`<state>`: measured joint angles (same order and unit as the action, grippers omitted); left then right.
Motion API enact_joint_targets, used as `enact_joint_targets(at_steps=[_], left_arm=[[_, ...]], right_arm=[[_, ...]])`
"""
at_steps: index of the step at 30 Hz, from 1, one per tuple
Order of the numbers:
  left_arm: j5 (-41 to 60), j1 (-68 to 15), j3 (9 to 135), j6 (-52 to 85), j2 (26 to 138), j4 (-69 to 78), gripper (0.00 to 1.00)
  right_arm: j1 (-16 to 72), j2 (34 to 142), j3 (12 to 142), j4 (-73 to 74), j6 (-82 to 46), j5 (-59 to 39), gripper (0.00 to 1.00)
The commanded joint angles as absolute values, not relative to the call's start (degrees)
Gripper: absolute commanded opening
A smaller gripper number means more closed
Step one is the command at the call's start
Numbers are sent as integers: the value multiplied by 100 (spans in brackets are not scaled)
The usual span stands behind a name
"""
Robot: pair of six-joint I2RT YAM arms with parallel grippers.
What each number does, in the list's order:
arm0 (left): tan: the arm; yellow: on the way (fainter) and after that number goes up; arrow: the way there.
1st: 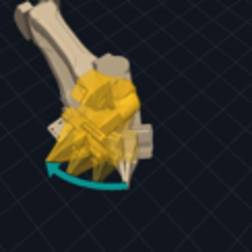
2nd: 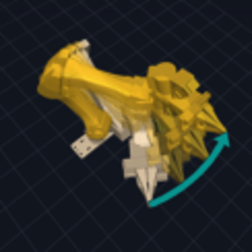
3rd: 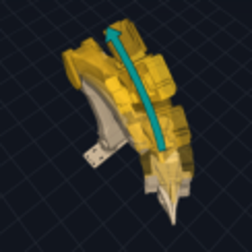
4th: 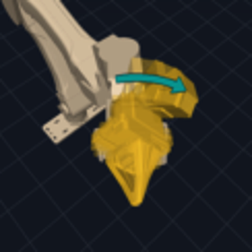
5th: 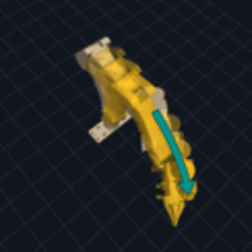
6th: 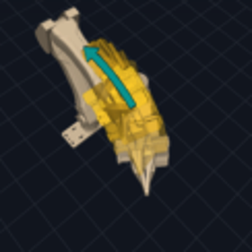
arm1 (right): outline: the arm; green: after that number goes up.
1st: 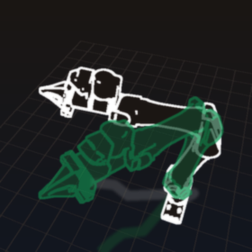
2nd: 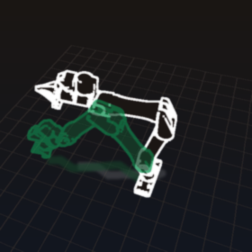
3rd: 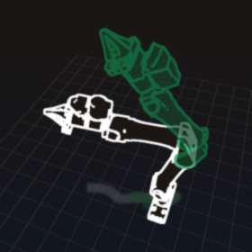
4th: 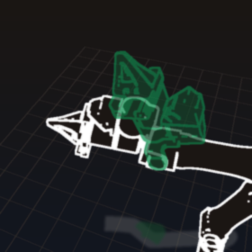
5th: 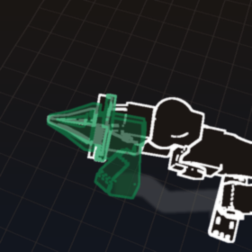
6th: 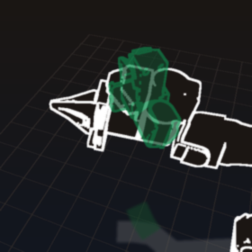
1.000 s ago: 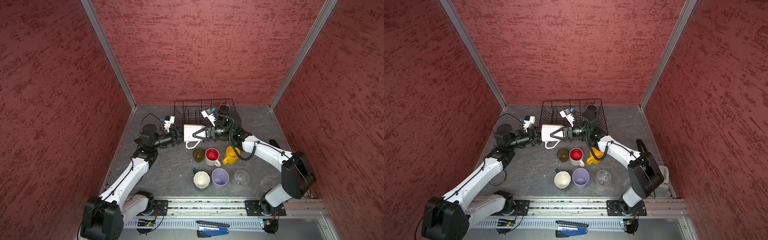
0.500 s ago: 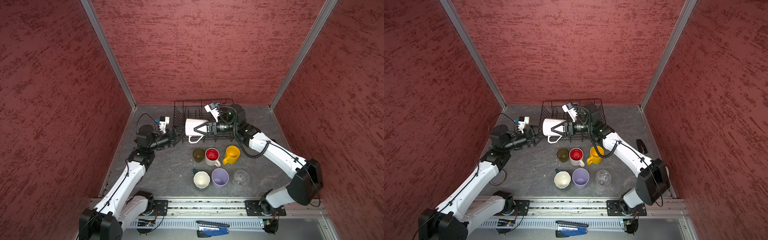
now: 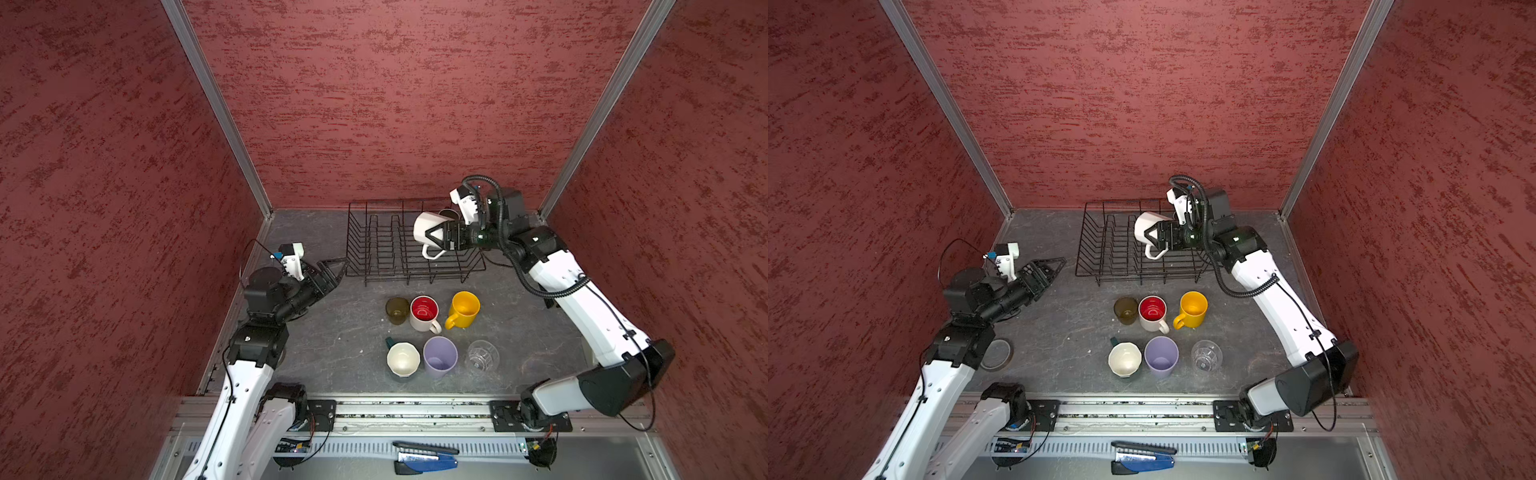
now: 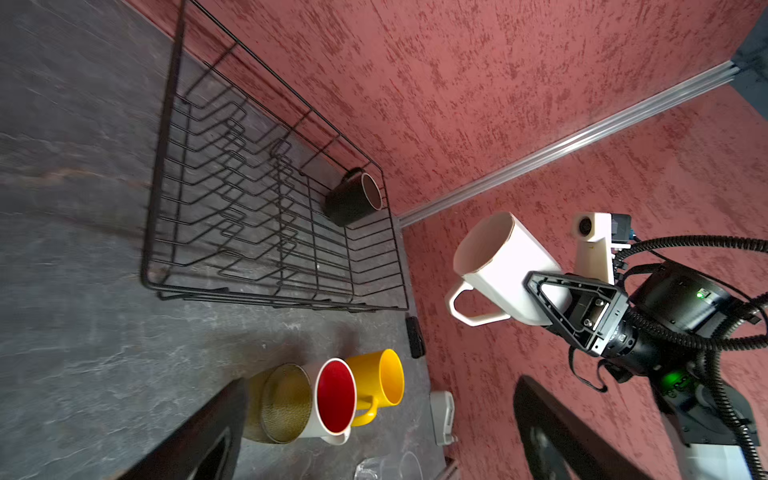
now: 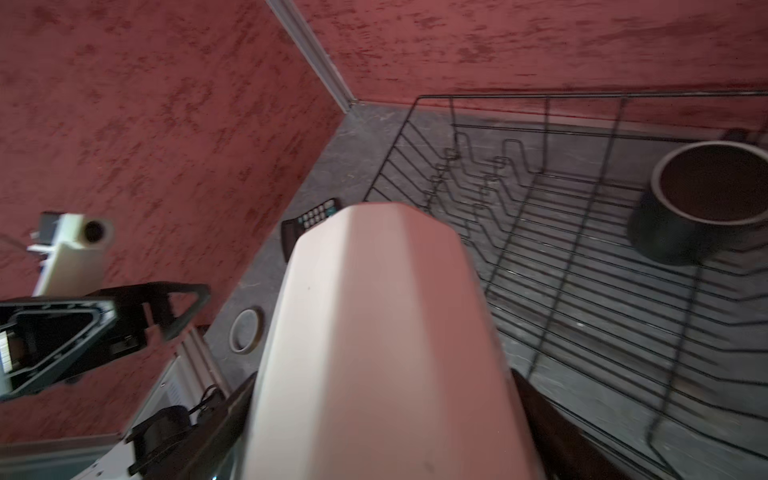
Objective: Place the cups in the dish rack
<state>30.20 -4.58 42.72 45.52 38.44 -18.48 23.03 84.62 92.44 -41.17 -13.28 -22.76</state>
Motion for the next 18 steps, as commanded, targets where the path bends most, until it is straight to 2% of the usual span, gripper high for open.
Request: enact_joint_targets(at_steps=[1,13,18], left_arm=[[2439,-375,4436,4090,3506,-2510,99],[1955,-290,4463,3756,2833,-3200,100],[1926,-267,4447,3691,2743,-3362,100]], right_arm=[[2117,8853,9716,-4724,-940,-1282,5],[1940,10277,10894,-5330,-657,144,2],[1942,10774,11286,-5558,-519,447,2]])
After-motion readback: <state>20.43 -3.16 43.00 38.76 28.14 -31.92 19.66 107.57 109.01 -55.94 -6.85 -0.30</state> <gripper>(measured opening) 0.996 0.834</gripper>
